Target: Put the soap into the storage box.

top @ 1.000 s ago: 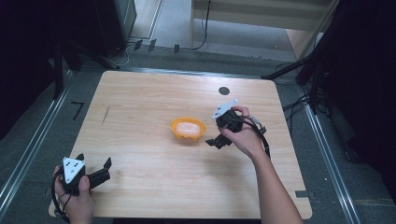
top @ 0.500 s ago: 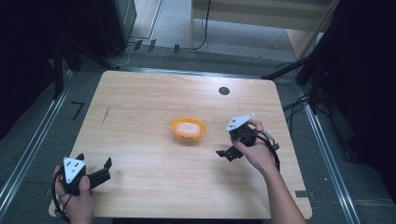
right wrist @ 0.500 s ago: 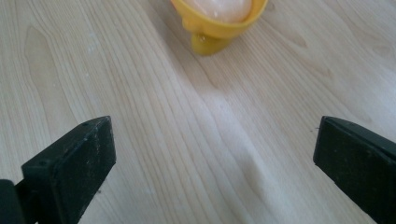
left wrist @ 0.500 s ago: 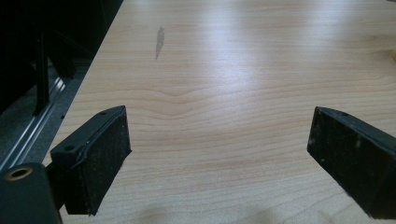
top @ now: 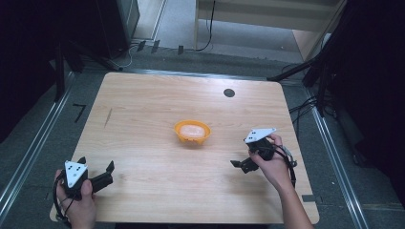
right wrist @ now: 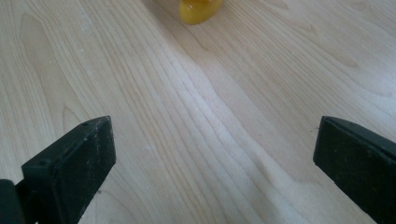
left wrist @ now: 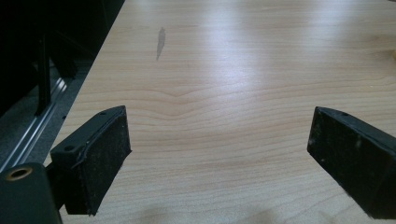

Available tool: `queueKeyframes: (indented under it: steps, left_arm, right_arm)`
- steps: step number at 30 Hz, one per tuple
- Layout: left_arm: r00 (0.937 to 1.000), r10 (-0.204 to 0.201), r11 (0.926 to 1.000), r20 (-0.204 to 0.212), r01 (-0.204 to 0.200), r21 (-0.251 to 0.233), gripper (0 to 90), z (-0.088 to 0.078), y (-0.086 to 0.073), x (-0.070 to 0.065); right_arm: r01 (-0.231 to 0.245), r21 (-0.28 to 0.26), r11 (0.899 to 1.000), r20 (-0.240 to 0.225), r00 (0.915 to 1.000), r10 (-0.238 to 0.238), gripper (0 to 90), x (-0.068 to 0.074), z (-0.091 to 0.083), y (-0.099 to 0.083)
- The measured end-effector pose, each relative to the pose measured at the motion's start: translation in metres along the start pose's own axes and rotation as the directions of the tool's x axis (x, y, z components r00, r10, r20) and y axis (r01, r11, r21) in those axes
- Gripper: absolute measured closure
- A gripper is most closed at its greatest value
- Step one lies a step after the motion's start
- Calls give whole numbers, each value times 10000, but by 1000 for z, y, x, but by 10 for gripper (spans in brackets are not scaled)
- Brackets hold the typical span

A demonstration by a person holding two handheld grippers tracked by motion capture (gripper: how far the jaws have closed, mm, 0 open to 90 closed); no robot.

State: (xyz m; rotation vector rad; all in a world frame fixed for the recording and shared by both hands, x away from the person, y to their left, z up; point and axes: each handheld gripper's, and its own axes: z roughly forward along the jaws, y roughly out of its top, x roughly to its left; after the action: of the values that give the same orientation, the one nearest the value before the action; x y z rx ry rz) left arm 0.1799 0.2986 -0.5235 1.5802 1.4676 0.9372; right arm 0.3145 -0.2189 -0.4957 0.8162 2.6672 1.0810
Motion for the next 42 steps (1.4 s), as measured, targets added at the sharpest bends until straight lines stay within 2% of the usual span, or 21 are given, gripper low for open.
queueKeyframes:
  steps: [18, 21, 23, 27, 29, 34, 37, 42]
  left_arm:
    - [9999, 112, 9999, -30, -112, 79, 63, 0, 0, -1]
    - [10000, 62, 10000, -12, -62, 53, 63, 0, 0, -1]
    - [10000, 82, 9999, -18, -82, 68, 63, 0, 0, -1]
    - [9999, 135, 9999, -45, -135, 99, 63, 0, 0, -1]
    - [9999, 151, 9998, -49, -151, 107, 63, 0, 0, -1]
    - [9999, 130, 9998, -58, -129, 127, 63, 1, 1, -1]
    - [9999, 110, 9999, -49, -110, 110, 63, 0, 0, -1]
    - [9999, 153, 9998, -79, -152, 104, 63, 1, 0, -2]
  right_arm:
    - [-967, -584, 9936, 408, 9942, 992, 0, 2, -20, -56]
    - [-1278, -977, 9870, 498, 9898, 1331, 0, 2, -27, -69]
    - [-1262, -1041, 9865, 559, 9896, 1325, 0, 1, -29, -72]
    - [-1622, -1279, 9784, 715, 9825, 1722, 0, 1, -38, -89]
    - [-1666, -1350, 9767, 740, 9813, 1776, 0, 1, -40, -92]
    - [-2018, -1743, 9638, 869, 9718, 2192, 0, -1, -51, -109]
    - [-2078, -1724, 9629, 1065, 9678, 2279, 0, 1, -54, -120]
    - [-2372, -2030, 9500, 1120, 9582, 2631, 0, 3, -59, -141]
